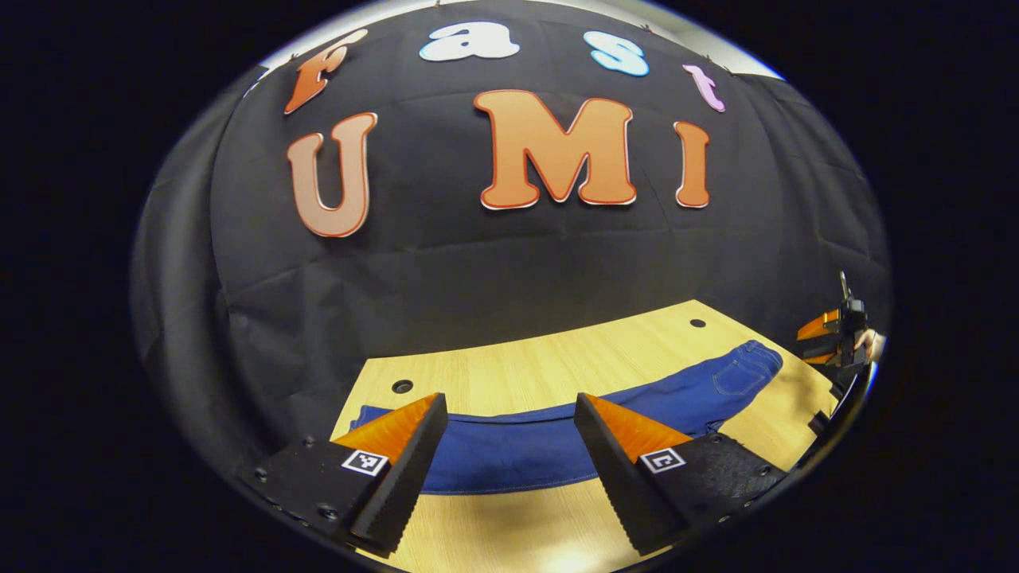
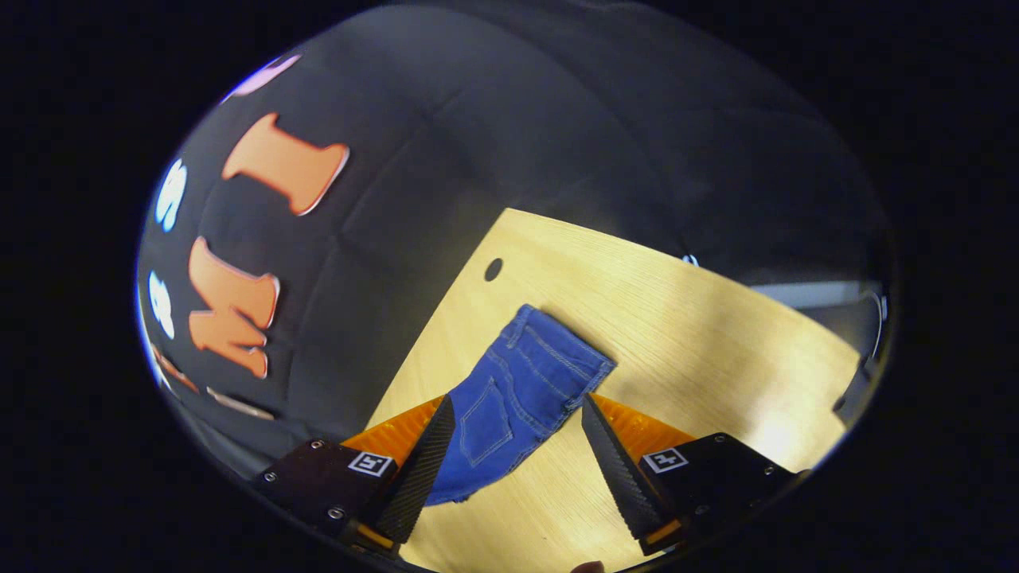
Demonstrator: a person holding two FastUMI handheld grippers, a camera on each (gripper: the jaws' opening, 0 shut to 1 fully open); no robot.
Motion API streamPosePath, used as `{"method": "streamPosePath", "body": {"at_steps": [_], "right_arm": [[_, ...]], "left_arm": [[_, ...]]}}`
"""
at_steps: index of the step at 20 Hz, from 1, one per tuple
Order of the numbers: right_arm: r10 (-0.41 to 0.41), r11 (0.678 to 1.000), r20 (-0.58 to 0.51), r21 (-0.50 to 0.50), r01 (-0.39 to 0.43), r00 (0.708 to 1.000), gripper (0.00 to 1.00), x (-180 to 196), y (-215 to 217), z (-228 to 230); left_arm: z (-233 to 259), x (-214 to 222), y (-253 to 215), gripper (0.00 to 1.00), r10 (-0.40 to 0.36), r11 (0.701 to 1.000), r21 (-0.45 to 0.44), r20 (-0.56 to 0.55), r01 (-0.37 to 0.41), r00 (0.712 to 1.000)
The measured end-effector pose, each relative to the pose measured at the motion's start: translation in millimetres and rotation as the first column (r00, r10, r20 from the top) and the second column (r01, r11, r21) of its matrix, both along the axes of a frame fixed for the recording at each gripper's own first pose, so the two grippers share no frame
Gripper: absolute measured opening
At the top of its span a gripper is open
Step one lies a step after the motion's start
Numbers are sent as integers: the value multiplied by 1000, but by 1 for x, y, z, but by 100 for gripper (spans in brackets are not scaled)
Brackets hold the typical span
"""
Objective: Grasp the waist and the cuffs of the jeans and fold them to make the two legs overlap; first hold the waist and fold one-third of the jeans toward the cuffs, then hold the cuffs and fold the remaining one-third in the same direction to finish folding.
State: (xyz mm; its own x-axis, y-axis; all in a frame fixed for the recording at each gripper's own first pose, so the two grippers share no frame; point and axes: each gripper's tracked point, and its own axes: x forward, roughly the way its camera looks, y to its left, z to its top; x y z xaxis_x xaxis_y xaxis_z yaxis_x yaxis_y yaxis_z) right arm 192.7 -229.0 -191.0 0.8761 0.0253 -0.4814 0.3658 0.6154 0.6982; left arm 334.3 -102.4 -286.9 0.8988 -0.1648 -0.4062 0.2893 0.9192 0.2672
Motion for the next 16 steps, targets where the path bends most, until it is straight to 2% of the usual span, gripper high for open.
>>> {"method": "streamPosePath", "body": {"at_steps": [2,6,8,13,15,16], "right_arm": [[-50,998,-23,37,51,999,98,8,-13,-21],[-109,987,-38,111,113,993,98,32,-22,-47],[-142,980,-40,137,147,989,98,44,-25,-56],[-164,963,5,215,159,986,98,71,-22,-56],[-190,964,7,192,185,982,95,77,-26,-59],[-205,966,-9,157,204,979,85,76,-26,-66]], "left_arm": [[2,2,-2,99,32,999,-42,18,-31,999],[9,-5,-9,99,89,977,-195,5,-86,996],[18,-12,4,99,120,970,-216,20,-113,993],[36,-11,27,98,197,944,-279,43,-177,979],[36,-9,32,98,229,925,-318,34,-206,973],[35,-7,35,98,244,920,-322,26,-223,970]]}}
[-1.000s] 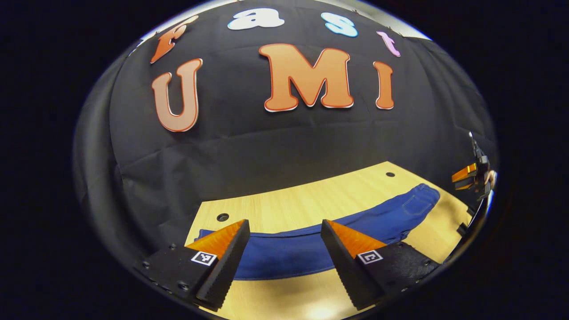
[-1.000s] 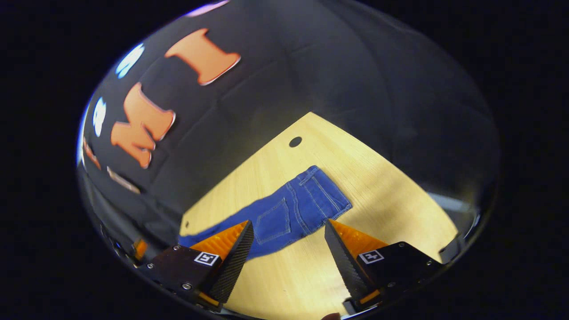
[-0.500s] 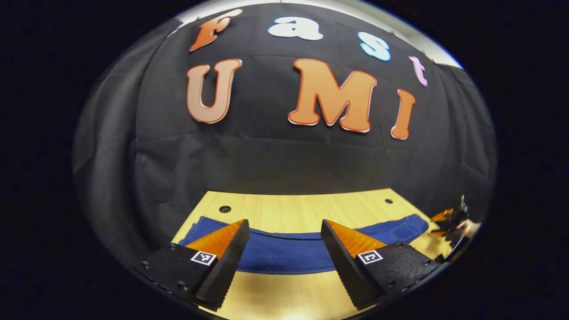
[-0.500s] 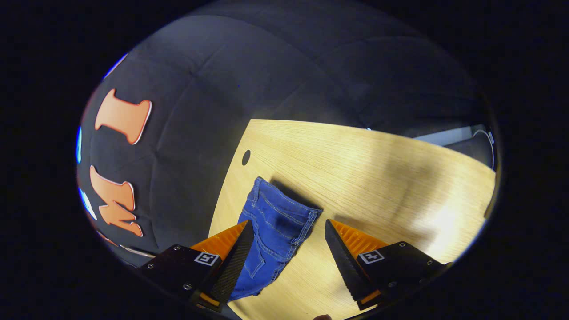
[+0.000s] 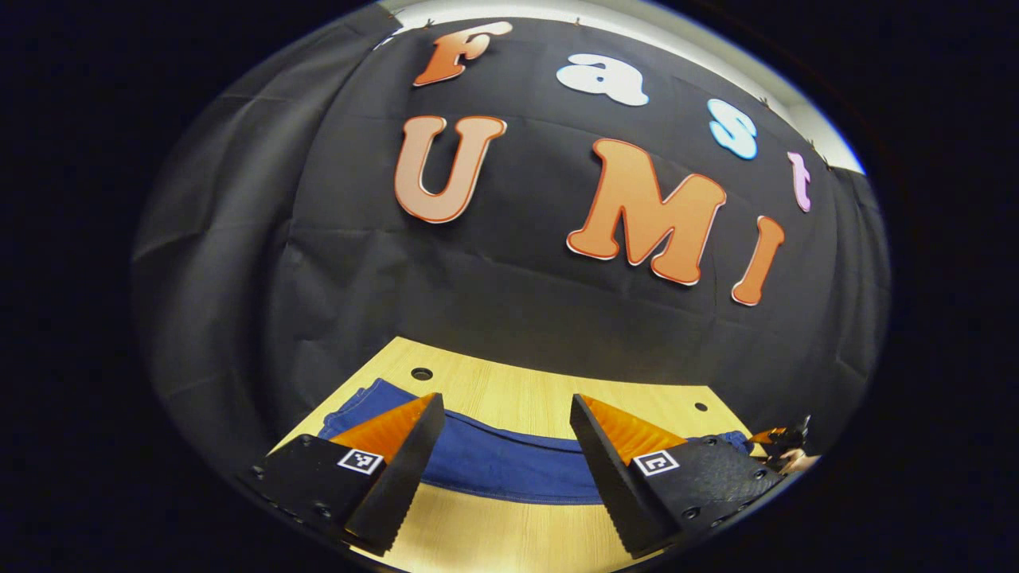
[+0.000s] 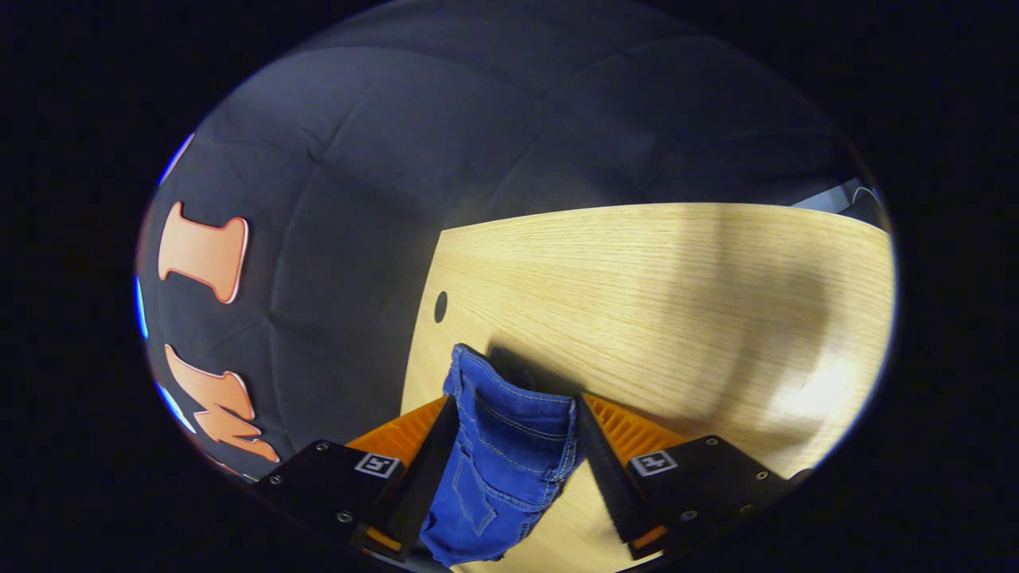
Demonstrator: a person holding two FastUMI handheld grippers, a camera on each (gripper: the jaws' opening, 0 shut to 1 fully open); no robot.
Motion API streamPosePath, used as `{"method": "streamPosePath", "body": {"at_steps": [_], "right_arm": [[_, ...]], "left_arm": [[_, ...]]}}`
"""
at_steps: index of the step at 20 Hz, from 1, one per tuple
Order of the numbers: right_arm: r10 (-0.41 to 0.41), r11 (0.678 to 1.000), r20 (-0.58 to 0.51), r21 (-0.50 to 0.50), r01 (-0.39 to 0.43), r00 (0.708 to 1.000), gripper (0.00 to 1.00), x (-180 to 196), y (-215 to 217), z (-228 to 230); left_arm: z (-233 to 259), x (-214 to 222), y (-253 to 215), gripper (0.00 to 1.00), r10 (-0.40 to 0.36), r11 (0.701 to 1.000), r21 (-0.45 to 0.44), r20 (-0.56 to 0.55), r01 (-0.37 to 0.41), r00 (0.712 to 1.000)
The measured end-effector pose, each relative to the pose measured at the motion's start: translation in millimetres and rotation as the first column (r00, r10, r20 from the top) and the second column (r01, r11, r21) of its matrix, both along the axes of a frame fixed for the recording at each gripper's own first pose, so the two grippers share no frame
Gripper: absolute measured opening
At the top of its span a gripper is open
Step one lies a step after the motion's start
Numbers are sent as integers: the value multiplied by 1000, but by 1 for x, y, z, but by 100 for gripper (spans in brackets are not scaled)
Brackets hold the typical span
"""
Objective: Grasp the waist and the cuffs of the jeans and fold them to make the two legs overlap; first hold the waist and fold one-third of the jeans toward the cuffs, then hold the cuffs and fold the remaining one-third in the same direction to finish folding.
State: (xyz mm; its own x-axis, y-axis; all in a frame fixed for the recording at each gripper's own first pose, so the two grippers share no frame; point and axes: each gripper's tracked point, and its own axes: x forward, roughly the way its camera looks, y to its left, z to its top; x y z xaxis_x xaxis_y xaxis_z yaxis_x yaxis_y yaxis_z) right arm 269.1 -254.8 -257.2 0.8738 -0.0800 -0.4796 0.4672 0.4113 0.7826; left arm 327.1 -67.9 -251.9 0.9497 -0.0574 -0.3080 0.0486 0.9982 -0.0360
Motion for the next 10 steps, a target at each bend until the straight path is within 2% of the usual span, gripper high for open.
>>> {"method": "streamPosePath", "body": {"at_steps": [1,2,3,5,6,9,10], "right_arm": [[-22,999,-36,-34,21,999,77,1,-1,-8],[-37,998,-57,-53,34,998,58,5,-1,-8],[-44,996,-88,-81,36,995,51,8,-1,-12],[-58,993,-84,-111,48,995,25,16,-2,-13],[-77,992,-89,-107,67,993,8,14,-2,-10],[-62,983,-118,-178,40,991,7,11,-4,0],[-49,979,-111,-203,25,993,0,11,1,7]], "left_arm": [[-1,2,2,98,12,1000,4,-8,-12,1000],[-1,4,4,98,17,1000,12,-12,-17,1000],[1,4,4,98,18,1000,21,-13,-18,1000],[1,7,5,98,13,999,31,-24,-12,1000],[1,7,7,98,9,999,32,-34,-8,999],[2,10,20,98,5,1000,31,-49,-4,999],[4,9,27,98,5,999,32,-50,-4,999]]}}
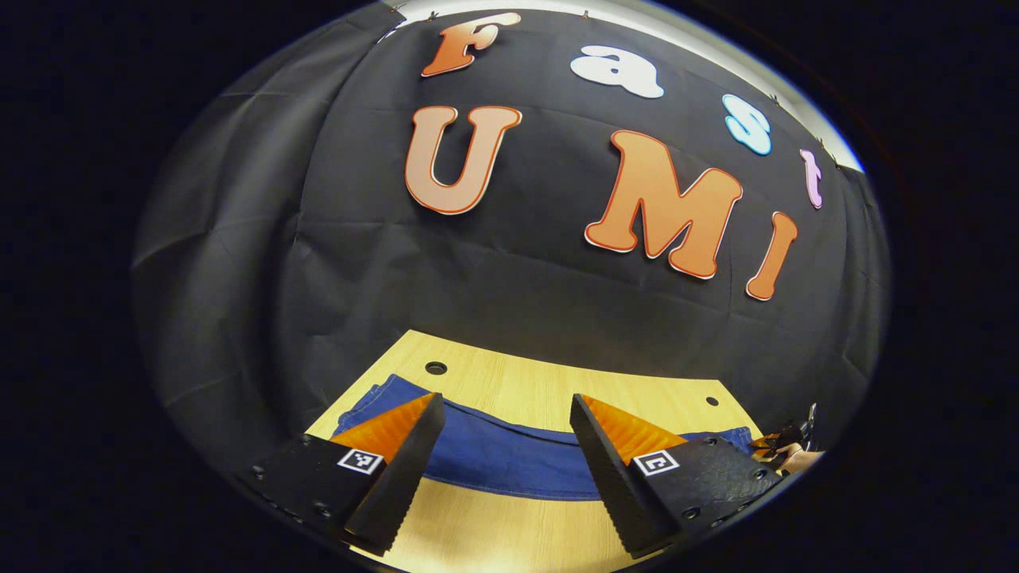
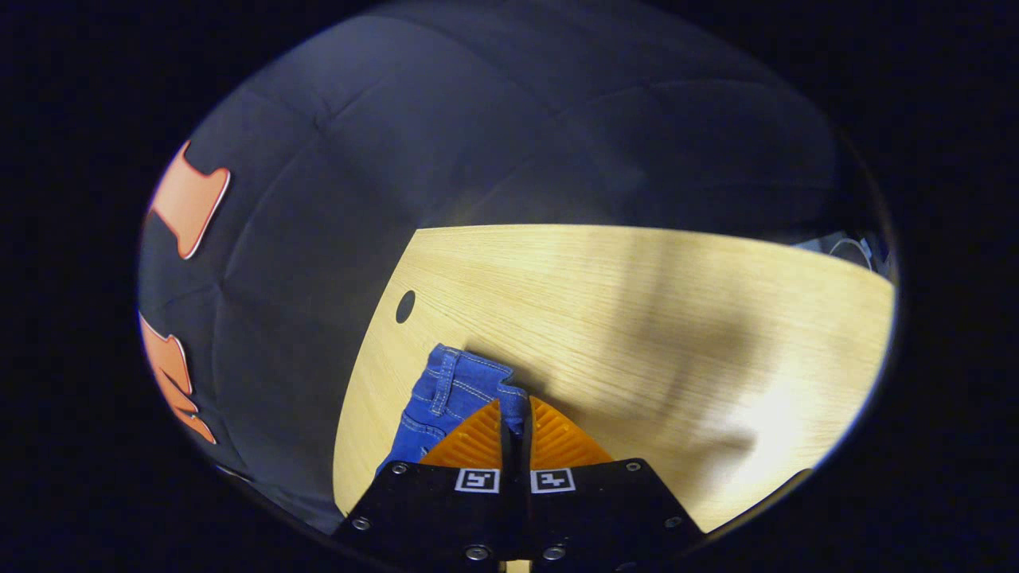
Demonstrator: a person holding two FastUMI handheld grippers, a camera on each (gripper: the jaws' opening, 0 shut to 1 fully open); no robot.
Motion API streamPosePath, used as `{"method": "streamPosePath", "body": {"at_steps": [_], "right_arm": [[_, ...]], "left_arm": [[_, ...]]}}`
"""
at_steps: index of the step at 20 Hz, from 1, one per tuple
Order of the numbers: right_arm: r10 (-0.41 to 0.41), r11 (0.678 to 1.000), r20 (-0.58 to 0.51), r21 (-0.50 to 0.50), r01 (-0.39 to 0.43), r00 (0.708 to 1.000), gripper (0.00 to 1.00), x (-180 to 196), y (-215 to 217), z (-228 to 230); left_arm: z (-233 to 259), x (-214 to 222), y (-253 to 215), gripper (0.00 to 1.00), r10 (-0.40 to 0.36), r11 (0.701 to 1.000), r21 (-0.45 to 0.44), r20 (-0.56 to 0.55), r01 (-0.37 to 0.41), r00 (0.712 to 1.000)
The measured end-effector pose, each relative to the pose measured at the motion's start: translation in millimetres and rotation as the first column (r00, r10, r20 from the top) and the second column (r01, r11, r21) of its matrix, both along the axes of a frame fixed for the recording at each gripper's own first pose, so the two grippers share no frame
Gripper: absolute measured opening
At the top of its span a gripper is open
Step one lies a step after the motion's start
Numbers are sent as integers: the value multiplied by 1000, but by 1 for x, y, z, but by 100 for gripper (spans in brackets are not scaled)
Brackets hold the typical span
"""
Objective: Grasp the waist and the cuffs of the jeans and fold them to make the two legs overlap; first hold the waist and fold one-third of the jeans toward the cuffs, then hold the cuffs and fold the remaining one-third in the same direction to finish folding.
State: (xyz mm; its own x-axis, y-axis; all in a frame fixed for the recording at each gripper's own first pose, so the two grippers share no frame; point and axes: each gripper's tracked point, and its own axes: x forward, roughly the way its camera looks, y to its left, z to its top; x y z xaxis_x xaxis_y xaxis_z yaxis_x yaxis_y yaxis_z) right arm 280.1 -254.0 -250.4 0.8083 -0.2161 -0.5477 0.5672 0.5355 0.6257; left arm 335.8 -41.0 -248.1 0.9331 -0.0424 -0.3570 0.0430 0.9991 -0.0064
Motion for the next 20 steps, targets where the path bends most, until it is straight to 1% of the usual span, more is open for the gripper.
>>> {"method": "streamPosePath", "body": {"at_steps": [1,3,5,7,8,10,12,15,18,20], "right_arm": [[-6,999,15,-42,6,1000,0,-4,1,17],[27,993,40,-117,-22,999,0,-4,14,40],[58,977,65,-207,-43,996,0,-2,33,72],[105,951,94,-302,-72,990,0,-7,62,101],[128,935,110,-345,-83,986,0,-10,75,119],[183,905,146,-412,-109,972,0,-20,96,147],[241,875,177,-464,-135,954,0,-37,108,165],[341,829,185,-522,-202,922,0,-57,125,184],[440,780,163,-556,-286,883,0,-54,141,176],[501,744,111,-562,-362,858,0,-48,142,164]], "left_arm": [[2,1,7,98,-3,1000,3,-2,3,1000],[4,4,20,98,-16,1000,4,-4,16,1000],[7,9,35,98,-35,999,10,-2,35,999],[11,17,51,98,-58,998,10,10,58,998],[12,19,59,99,-71,997,5,11,71,997],[10,25,80,98,-88,996,-5,0,88,996],[13,30,101,98,-103,994,-19,1,103,995],[12,33,136,98,-111,993,-38,-13,110,994],[9,32,166,98,-112,992,-61,-28,111,993],[6,32,182,98,-110,992,-63,-33,108,993]]}}
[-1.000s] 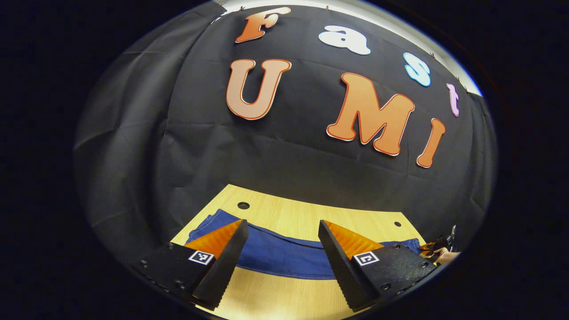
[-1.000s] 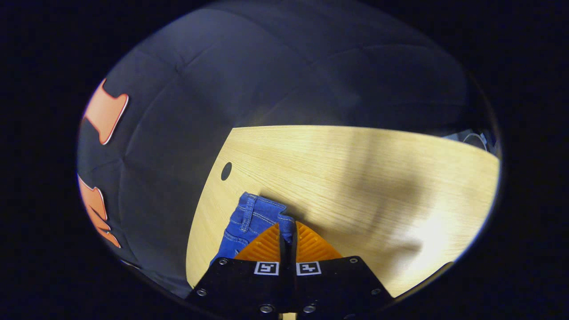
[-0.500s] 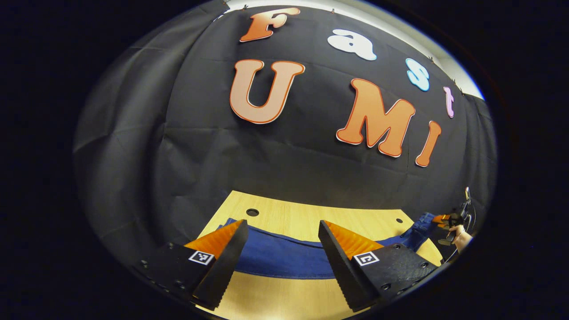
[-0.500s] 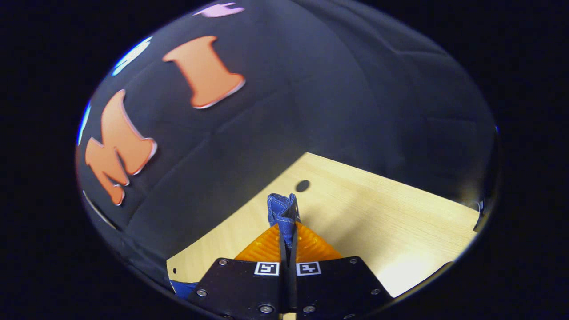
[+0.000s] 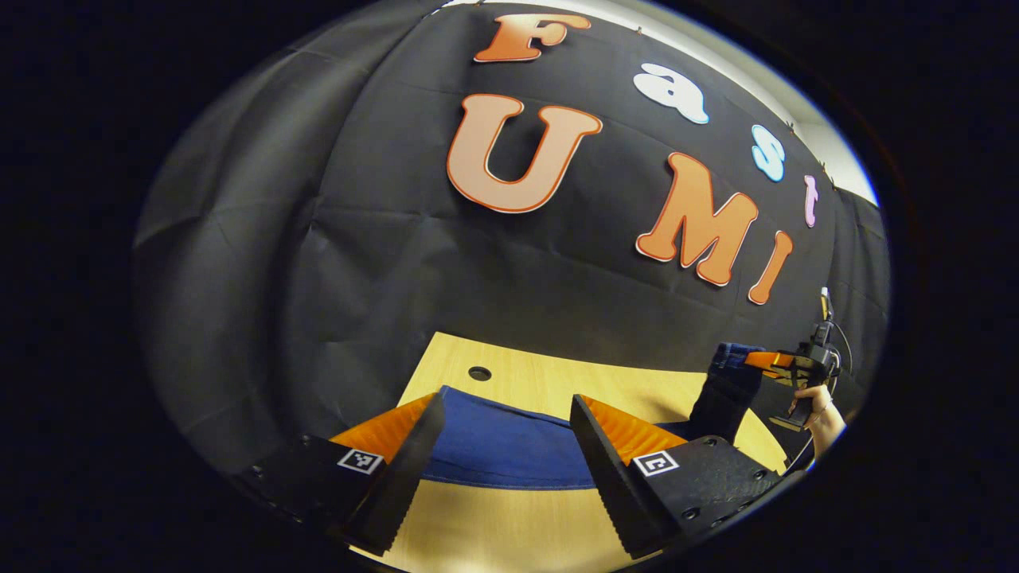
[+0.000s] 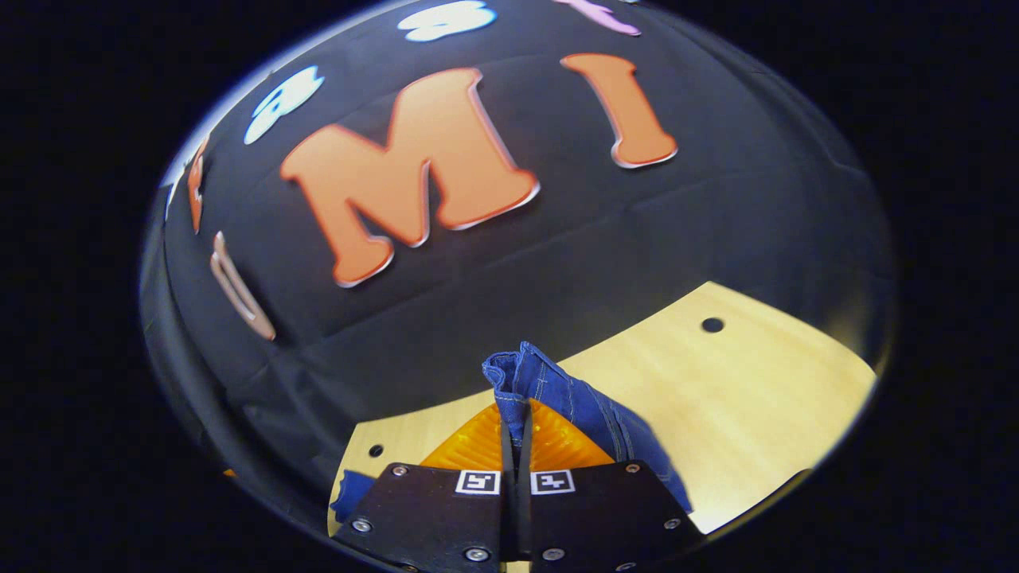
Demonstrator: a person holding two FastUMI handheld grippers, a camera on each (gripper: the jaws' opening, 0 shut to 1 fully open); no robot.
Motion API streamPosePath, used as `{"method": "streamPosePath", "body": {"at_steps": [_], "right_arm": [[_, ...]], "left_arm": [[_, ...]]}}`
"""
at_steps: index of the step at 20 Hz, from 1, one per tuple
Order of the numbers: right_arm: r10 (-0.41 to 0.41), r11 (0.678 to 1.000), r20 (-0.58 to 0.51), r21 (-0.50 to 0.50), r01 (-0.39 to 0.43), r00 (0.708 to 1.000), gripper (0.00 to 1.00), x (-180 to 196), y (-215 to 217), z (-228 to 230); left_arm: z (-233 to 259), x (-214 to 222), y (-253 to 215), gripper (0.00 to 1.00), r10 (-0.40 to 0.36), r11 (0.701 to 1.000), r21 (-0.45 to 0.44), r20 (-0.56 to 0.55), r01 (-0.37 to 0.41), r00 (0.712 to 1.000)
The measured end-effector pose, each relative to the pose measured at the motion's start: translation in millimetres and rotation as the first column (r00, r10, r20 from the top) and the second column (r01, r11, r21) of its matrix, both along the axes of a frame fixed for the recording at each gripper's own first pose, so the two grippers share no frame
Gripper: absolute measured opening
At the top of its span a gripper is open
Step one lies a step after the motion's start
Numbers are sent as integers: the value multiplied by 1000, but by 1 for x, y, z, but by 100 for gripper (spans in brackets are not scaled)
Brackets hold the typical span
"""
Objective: Grasp the waist and the cuffs of the jeans and fold them to make the two legs overlap; first hold the waist and fold one-third of the jeans toward the cuffs, then hold the cuffs and fold the remaining one-third in the same direction to finish folding.
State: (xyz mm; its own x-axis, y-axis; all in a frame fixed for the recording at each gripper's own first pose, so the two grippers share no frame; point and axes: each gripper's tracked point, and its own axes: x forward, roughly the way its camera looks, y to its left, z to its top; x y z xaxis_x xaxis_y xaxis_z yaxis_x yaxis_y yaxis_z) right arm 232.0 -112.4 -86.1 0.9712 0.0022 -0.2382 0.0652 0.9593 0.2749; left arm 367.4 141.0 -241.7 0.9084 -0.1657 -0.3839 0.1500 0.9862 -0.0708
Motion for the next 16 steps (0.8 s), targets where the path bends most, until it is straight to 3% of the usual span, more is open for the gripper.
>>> {"method": "streamPosePath", "body": {"at_steps": [5,10,14,16], "right_arm": [[90,990,-148,-94,-104,985,0,2,-1,-23],[133,966,-290,-174,-189,948,0,-12,-8,-15],[185,938,-319,-226,-264,930,2,-10,-6,-15],[224,922,-315,-239,-305,922,49,-14,0,-21]], "left_arm": [[-13,-1,22,97,25,995,-91,-28,-28,999],[-33,-3,39,97,66,995,-75,-58,-70,996],[-46,0,40,98,81,991,-100,-97,-91,992],[-54,0,39,98,79,987,-132,-115,-94,990]]}}
